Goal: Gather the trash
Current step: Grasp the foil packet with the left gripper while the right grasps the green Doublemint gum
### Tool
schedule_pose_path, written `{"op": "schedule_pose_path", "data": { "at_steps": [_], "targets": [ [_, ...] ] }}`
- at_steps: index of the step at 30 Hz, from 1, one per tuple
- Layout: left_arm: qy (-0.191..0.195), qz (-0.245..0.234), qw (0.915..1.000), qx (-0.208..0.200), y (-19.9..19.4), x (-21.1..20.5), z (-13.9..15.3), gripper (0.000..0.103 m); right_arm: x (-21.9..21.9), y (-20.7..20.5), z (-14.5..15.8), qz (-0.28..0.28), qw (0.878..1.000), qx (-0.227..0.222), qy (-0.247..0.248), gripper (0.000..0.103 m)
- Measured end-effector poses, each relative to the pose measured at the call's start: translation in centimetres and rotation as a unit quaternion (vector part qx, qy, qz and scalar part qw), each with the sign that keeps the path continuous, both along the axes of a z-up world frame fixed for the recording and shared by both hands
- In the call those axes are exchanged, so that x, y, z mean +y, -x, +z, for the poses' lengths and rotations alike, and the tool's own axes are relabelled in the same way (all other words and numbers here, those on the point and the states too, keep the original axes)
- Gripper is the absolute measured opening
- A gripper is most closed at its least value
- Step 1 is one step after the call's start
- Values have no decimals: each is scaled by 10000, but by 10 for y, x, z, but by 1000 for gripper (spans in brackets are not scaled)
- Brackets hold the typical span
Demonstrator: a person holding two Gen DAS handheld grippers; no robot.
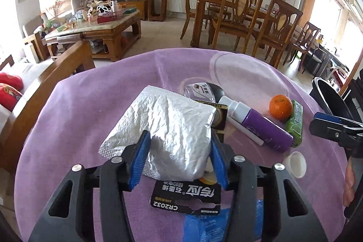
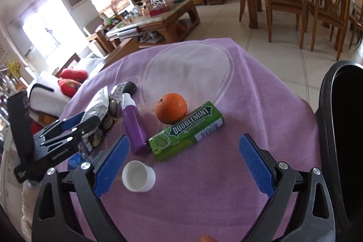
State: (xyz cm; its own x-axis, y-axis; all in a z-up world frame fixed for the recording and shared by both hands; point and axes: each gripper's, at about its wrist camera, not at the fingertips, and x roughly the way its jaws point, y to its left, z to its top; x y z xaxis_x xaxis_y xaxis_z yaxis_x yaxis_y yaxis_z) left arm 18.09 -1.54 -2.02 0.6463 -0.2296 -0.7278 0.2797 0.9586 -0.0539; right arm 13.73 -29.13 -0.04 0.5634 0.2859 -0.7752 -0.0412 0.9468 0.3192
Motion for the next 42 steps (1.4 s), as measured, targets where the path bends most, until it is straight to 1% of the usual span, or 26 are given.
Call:
{"op": "schedule_pose_path", "data": {
  "at_steps": [1, 3, 4, 5, 8, 10, 11, 12, 13, 14, 15, 18, 21, 26, 27, 28, 31, 32, 33, 34, 35, 37, 38, 40, 41, 42],
  "targets": [
    [70, 38, 10000, -48, 2, 3, 3, 39, 4, -5, -2, -26, 10000, 59, 57, 89],
    [391, 116, 9990, -177, 5, 15, 10, 36, 10, -15, -7, -54, 9996, 203, 204, 83],
    [481, 168, 9984, -244, 7, 19, 13, 34, 12, -20, -11, -70, 9993, 271, 258, 81],
    [524, 206, 9980, -297, 9, 21, 16, 32, 14, -23, -14, -87, 9989, 341, 315, 77],
    [693, 300, 9964, -395, 11, 28, 21, 31, 27, -31, -18, -136, 9975, 290, 636, 76],
    [735, 328, 9959, -406, 13, 30, 22, 30, 36, -33, -19, -130, 9948, 246, 979, 69],
    [757, 336, 9957, -406, 14, 31, 23, 30, 41, -33, -21, -137, 9923, 222, 1208, 58],
    [780, 341, 9955, -422, 16, 32, 23, 30, 44, -33, -21, -153, 9891, 192, 1448, 44],
    [810, 354, 9951, -447, 16, 35, 24, 30, 45, -32, -22, -143, 9877, 152, 1551, 38],
    [853, 377, 9945, -484, 17, 36, 25, 30, 43, -32, -21, -115, 9883, 151, 1514, 28],
    [894, 394, 9939, -503, 17, 38, 26, 30, 42, -30, -22, -126, 9887, 157, 1486, 24],
    [998, 450, 9924, -569, 18, 43, 29, 30, 33, -22, -23, -128, 9911, 28, 1328, 23],
    [1088, 471, 9906, -683, 20, 47, 32, 30, 20, -5, -17, -176, 9939, -223, 1069, 22],
    [1432, 339, 9850, -896, 27, 47, 38, 29, 3, 24, 2, -195, 9948, -587, 813, 21],
    [1507, 308, 9838, -916, 27, 47, 39, 27, 1, 30, 6, -194, 9946, -650, 784, 21],
    [1578, 277, 9828, -919, 28, 47, 39, 27, 0, 32, 13, -195, 9946, -704, 742, 21],
    [1578, 217, 9830, -909, 29, 40, 38, 27, -8, 49, 24, -151, 9946, -844, 584, 20],
    [1599, 167, 9827, -922, 30, 38, 39, 25, -12, 54, 27, -130, 9946, -869, 545, 19],
    [1648, 106, 9818, -940, 33, 35, 40, 19, -13, 61, 28, -108, 9946, -897, 504, 18],
    [1656, 92, 9815, -962, 34, 33, 41, 19, -15, 65, 30, -83, 9947, -922, 457, 17],
    [1602, 93, 9822, -975, 35, 30, 41, 19, -17, 68, 31, -51, 9947, -941, 414, 6],
    [1422, 105, 9860, -864, 33, 24, 37, 19, -18, 68, 31, 11, 9953, -891, 389, 6],
    [1364, 78, 9878, -753, 30, 21, 33, 19, -15, 66, 29, 63, 9960, -785, 430, 6],
    [1310, -5, 9895, -616, 28, 19, 28, 19, -13, 61, 24, 182, 9975, -624, 280, 9],
    [1280, -31, 9900, -597, 28, 19, 27, 19, -10, 59, 21, 226, 9978, -543, 301, 27],
    [1261, -58, 9903, -587, 30, 20, 26, 21, -7, 58, 19, 257, 9977, -502, 364, 62]
  ]
}}
